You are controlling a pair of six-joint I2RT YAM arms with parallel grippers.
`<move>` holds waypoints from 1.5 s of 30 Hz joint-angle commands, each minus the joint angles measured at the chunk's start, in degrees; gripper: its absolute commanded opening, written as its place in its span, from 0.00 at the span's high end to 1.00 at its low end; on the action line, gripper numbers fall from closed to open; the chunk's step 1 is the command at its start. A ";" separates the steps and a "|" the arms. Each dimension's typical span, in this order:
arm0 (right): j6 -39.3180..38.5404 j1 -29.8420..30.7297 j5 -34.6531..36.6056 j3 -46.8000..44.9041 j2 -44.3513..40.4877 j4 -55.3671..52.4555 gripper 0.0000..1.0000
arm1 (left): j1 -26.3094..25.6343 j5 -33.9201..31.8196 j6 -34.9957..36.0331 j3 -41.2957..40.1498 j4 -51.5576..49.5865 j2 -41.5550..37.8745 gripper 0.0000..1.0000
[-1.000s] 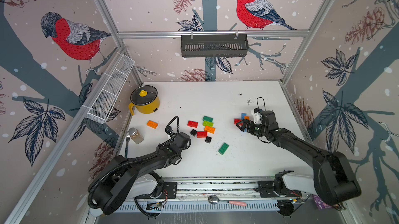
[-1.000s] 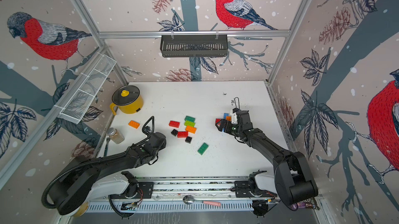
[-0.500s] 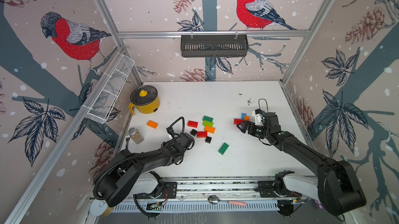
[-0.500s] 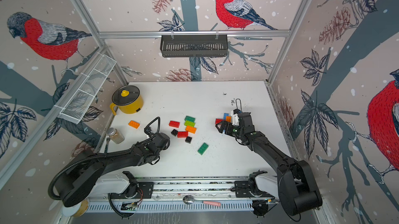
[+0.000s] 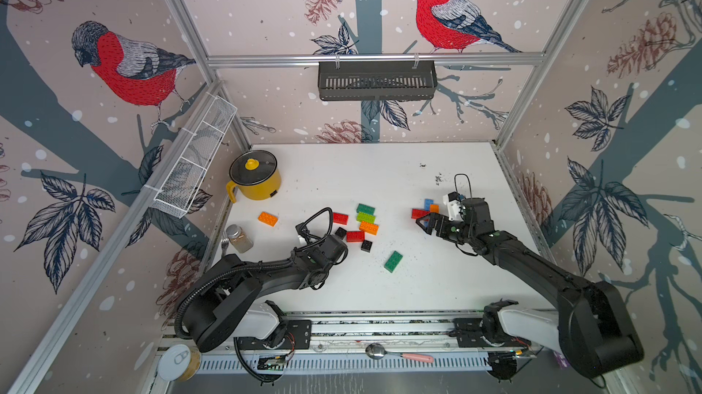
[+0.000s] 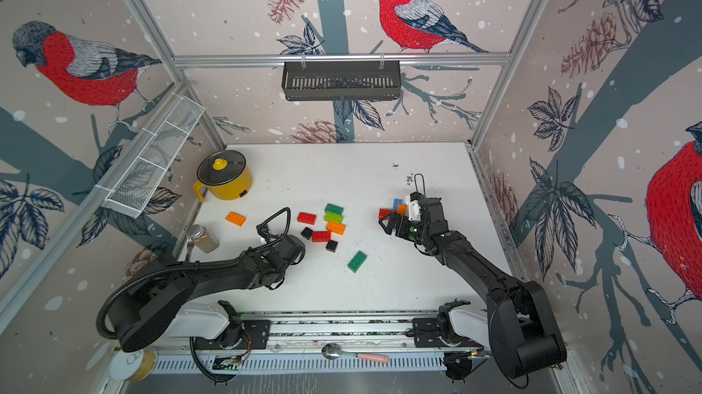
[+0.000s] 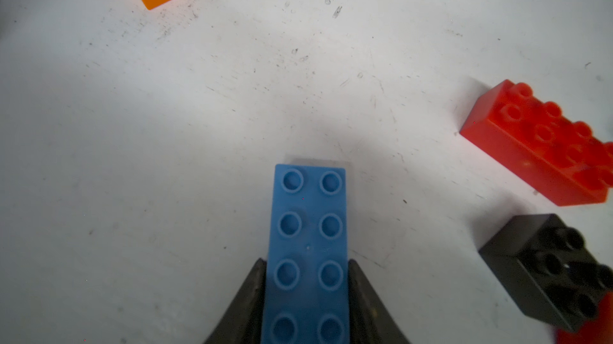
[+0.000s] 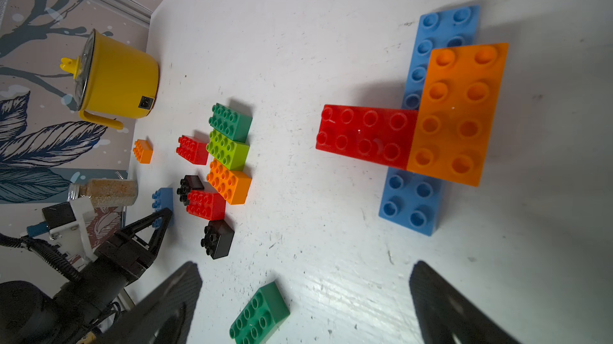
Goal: Assemble a small pinwheel with lego
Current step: Pick up the lego brick from the center of the board.
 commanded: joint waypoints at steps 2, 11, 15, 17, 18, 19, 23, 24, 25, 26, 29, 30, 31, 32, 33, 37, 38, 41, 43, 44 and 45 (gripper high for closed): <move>-0.68 -0.12 -0.57 -0.07 -0.18 1.59 0.01 | -1.02 6.38 -3.63 -0.35 -7.97 0.73 0.61; -0.25 -1.32 1.50 0.28 0.55 1.13 0.01 | -1.76 5.03 -4.43 -0.05 -9.19 0.74 0.68; 0.93 -2.53 2.31 0.50 3.19 2.95 0.01 | -1.75 3.74 -3.67 0.57 -10.27 -0.97 0.77; 1.24 -2.52 3.06 0.81 5.24 3.67 0.01 | -1.72 3.36 -2.45 0.79 -10.92 -2.96 0.81; 1.29 -2.52 3.84 0.76 5.83 4.08 0.01 | -1.73 3.15 -1.62 1.10 -11.44 -4.32 0.82; 1.29 -2.52 4.56 0.60 6.17 4.37 0.01 | -1.73 3.05 -0.73 1.23 -11.79 -5.68 0.83; 1.33 -2.48 5.16 0.21 8.29 6.66 0.01 | -1.74 4.66 6.06 1.14 -10.92 -14.86 0.85; 1.60 -2.39 5.00 0.11 9.03 7.66 0.01 | -1.71 6.10 9.10 0.97 -9.38 -17.45 0.86; 1.73 -2.33 4.87 0.13 9.62 8.56 0.01 | -1.67 7.27 11.66 0.94 -8.53 -19.63 0.87; 1.98 -1.92 4.77 0.34 10.29 9.45 0.01 | -1.73 8.78 14.11 1.09 -7.52 -22.03 0.88; 2.32 -0.71 5.25 1.35 12.32 11.07 0.01 | -1.69 15.84 23.31 1.37 -2.30 -27.21 0.88; 2.71 -0.38 5.17 1.74 13.16 11.62 0.01 | -1.71 18.51 25.99 1.46 -0.13 -28.33 0.88; 3.01 -0.05 5.08 2.13 13.86 12.04 0.01 | -1.72 20.67 27.63 1.70 1.30 -28.83 0.88; 3.40 0.26 4.99 2.53 14.66 12.46 0.01 | -1.73 23.04 29.24 2.26 2.39 -28.97 0.88; 3.93 0.63 4.99 2.89 15.38 12.93 0.01 | -1.75 25.49 30.66 2.88 3.63 -28.48 0.88; 5.43 2.59 5.78 3.83 16.76 14.14 0.01 | -1.76 34.74 35.86 4.98 8.24 -23.36 0.88; 5.55 2.98 5.72 4.01 16.94 14.49 0.01 | -1.83 37.20 36.91 5.65 9.62 -21.29 0.89; 5.71 3.71 6.02 4.81 17.44 14.59 0.01 | -2.87 39.75 38.77 8.69 11.96 -15.05 0.89; 6.03 3.15 6.94 4.89 16.49 13.19 0.01 | -3.46 41.01 41.01 9.95 14.70 -11.46 0.91; 6.32 2.56 7.36 4.04 15.14 13.04 0.01 | -3.80 41.70 42.13 10.81 15.97 -9.49 0.91; 6.47 1.67 7.27 3.19 13.11 12.81 0.01 | -4.09 42.05 43.14 11.84 16.96 -7.20 0.91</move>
